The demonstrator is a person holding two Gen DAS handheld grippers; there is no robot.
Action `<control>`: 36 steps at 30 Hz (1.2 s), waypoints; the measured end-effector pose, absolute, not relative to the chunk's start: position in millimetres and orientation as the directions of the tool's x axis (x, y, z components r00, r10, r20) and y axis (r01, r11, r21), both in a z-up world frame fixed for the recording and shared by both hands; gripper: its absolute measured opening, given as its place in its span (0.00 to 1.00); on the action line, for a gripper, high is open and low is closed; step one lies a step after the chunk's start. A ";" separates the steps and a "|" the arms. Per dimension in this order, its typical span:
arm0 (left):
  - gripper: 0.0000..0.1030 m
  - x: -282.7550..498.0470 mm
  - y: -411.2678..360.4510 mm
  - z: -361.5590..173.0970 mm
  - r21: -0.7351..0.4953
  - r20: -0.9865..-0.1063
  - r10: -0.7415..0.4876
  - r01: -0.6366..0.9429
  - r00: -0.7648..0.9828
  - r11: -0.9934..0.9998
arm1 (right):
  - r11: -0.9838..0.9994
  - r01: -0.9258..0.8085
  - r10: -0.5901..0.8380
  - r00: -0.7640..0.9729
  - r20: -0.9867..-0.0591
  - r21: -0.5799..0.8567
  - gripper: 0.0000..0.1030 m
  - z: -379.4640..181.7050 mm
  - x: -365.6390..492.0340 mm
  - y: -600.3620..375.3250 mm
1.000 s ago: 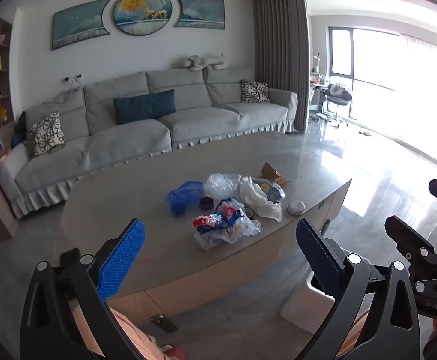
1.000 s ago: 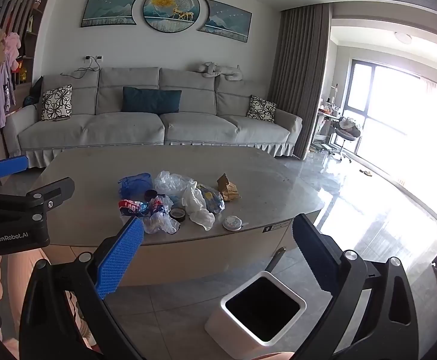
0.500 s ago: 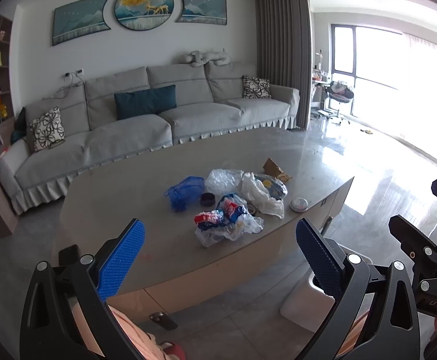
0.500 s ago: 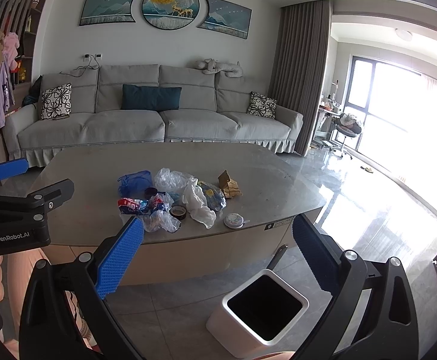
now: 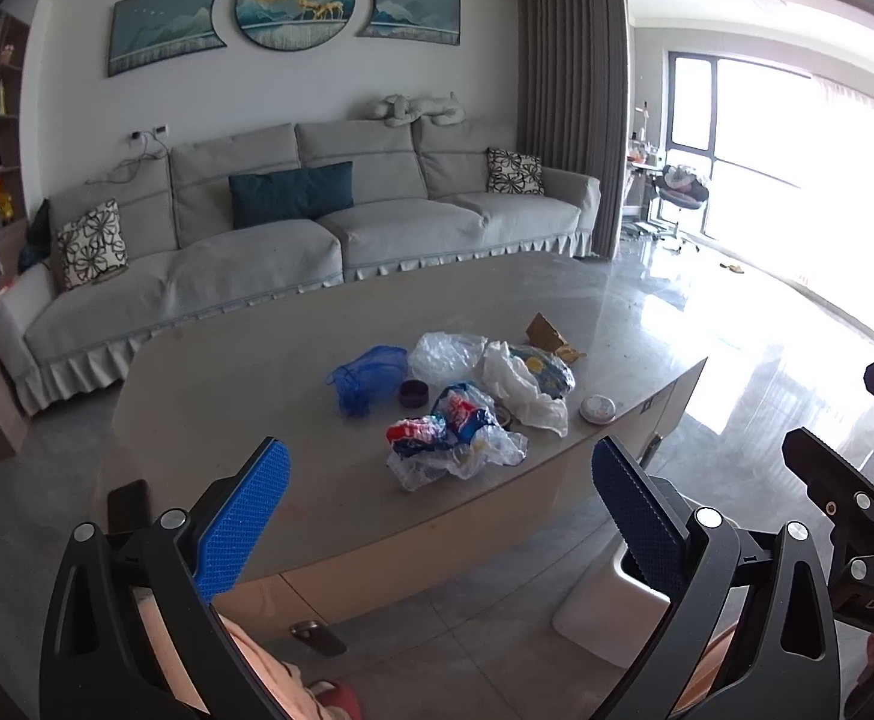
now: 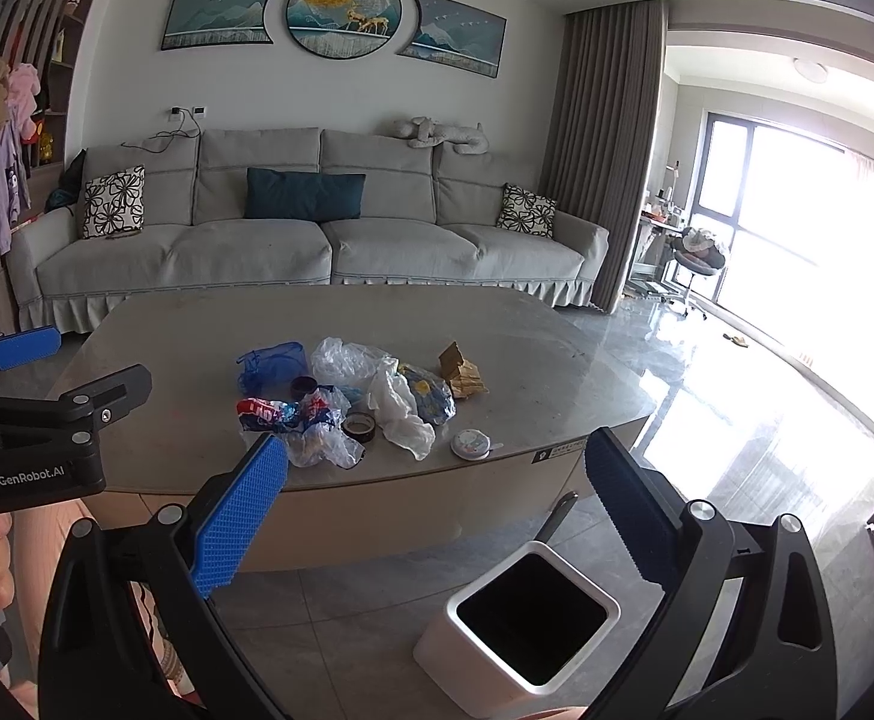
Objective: Collect trash
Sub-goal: 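Move both tools toward the trash on the coffee table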
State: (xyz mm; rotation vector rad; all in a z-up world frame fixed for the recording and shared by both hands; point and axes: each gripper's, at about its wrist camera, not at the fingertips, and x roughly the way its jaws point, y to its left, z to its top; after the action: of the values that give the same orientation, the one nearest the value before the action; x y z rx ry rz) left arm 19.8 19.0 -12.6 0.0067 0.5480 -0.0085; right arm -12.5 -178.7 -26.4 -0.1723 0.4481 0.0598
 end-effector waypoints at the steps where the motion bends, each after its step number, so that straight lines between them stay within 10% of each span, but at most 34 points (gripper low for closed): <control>1: 0.97 21.7 15.5 -15.6 0.004 -0.523 -0.005 0.008 0.852 1.000 | 0.984 -0.094 0.019 0.899 -0.438 -0.152 0.96 -26.5 -12.1 -178.5; 36: 0.97 145.4 2.2 -101.7 0.086 -0.524 0.055 -0.012 0.850 0.996 | 0.986 -0.086 0.003 0.860 -0.510 -0.140 0.96 -91.1 114.7 -191.0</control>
State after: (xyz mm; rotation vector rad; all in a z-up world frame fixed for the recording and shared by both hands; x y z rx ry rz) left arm 145.4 2.2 -101.7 0.0802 0.5536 0.0357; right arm 114.7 -191.0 -91.1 -0.1608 0.5337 0.0470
